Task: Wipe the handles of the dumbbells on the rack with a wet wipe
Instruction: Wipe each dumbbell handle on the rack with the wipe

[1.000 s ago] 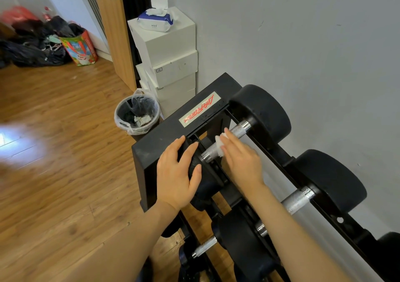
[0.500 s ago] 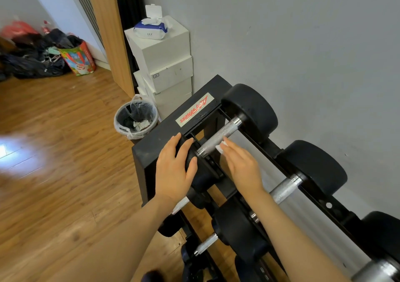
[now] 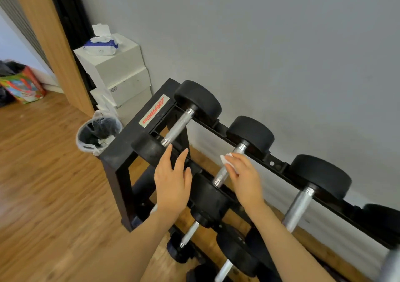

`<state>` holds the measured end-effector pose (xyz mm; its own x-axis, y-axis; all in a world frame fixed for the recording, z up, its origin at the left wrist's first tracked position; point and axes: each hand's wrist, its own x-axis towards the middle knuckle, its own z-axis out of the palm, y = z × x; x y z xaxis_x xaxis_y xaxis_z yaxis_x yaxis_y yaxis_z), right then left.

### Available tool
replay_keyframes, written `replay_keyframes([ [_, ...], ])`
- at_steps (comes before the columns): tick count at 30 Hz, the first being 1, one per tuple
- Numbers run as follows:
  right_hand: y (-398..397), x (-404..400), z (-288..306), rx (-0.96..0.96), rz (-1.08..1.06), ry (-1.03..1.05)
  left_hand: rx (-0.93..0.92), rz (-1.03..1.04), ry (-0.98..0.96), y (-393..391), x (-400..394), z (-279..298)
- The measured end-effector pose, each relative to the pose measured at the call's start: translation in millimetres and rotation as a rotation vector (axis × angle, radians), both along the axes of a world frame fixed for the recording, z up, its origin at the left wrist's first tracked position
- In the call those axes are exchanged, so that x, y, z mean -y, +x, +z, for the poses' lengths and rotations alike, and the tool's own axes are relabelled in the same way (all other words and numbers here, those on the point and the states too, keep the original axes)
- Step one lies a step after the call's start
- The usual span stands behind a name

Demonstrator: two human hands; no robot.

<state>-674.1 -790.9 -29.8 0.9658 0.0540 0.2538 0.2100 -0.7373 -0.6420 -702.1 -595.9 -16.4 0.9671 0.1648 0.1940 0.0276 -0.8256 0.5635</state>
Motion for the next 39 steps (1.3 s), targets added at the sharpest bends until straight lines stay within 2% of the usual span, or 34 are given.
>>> replay_keyframes([
  [6,-15,33,-3,-0.018,-0.012,-0.033,-0.199,-0.080,-0.026,-11,48,2],
  [12,-7,51,-6,-0.041,0.080,-0.036,-0.275,0.060,-0.044,-23,84,-9],
  [20,9,60,-13,-0.022,0.235,-0.072,-0.132,0.206,0.174,-29,105,-35],
  [26,30,52,-21,0.109,0.293,-0.225,-0.061,0.257,0.214,-28,108,-42],
  [30,40,51,-25,0.085,0.242,-0.295,-0.045,0.251,0.235,-29,108,-44],
  [35,43,53,-30,0.105,0.459,-0.396,-0.013,0.247,0.255,-29,106,-46],
  [39,60,56,-27,0.125,0.380,-0.417,0.023,0.241,0.273,-28,106,-47],
])
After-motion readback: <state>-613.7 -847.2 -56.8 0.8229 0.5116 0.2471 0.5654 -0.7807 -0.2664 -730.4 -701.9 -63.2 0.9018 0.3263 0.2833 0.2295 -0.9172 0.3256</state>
